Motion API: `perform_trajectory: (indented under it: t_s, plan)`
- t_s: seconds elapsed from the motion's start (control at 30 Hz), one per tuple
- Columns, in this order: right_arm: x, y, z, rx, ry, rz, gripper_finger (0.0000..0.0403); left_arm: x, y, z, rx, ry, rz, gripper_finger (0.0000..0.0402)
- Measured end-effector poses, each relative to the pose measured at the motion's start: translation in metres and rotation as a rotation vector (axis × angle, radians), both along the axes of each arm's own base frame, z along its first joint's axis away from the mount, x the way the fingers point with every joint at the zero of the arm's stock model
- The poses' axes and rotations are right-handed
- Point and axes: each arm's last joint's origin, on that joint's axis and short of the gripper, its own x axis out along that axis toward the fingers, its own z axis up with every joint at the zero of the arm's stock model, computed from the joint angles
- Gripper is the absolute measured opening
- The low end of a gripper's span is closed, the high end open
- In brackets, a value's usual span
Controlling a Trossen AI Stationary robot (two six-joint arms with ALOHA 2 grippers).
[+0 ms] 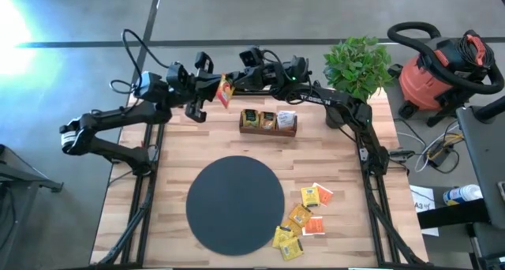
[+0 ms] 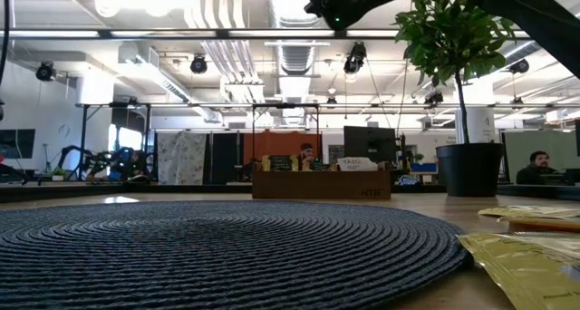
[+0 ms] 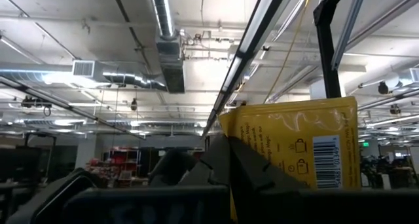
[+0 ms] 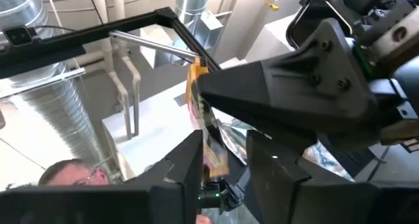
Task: Pick & Place Tea
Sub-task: Put the top orange tea bag into the middle section of the wooden organizer
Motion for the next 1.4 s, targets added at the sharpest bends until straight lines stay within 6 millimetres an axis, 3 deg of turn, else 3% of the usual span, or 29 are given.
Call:
perform_trajectory:
  t_s: [0.3, 0.7, 0.93, 1.2, 1.4]
  plan:
    - [0.0, 0.0, 0.0, -0.018, -0.009, -0.006, 0.0054, 0.003, 0.003, -0.004, -0.014, 0.048, 0.042, 0.0]
    - [-0.002, -0.002, -0.001, -0.079, -0.006, 0.0, 0.001, 0.0, 0.002, -0.006, -0.048, 0.114, 0.051, 0.0]
    - [-0.007, -0.014, -0.003, -0.12, 0.017, -0.001, 0.0008, -0.019, -0.004, -0.012, -0.137, 0.327, 0.066, 0.0]
    - [-0.015, -0.039, -0.012, -0.169, 0.079, -0.019, 0.0008, -0.053, -0.009, -0.035, -0.341, 0.648, 0.299, 0.0001]
    - [-0.008, -0.064, -0.05, -0.15, 0.254, -0.072, 0.0008, -0.067, -0.013, -0.048, -0.458, 0.782, 0.386, 0.0004]
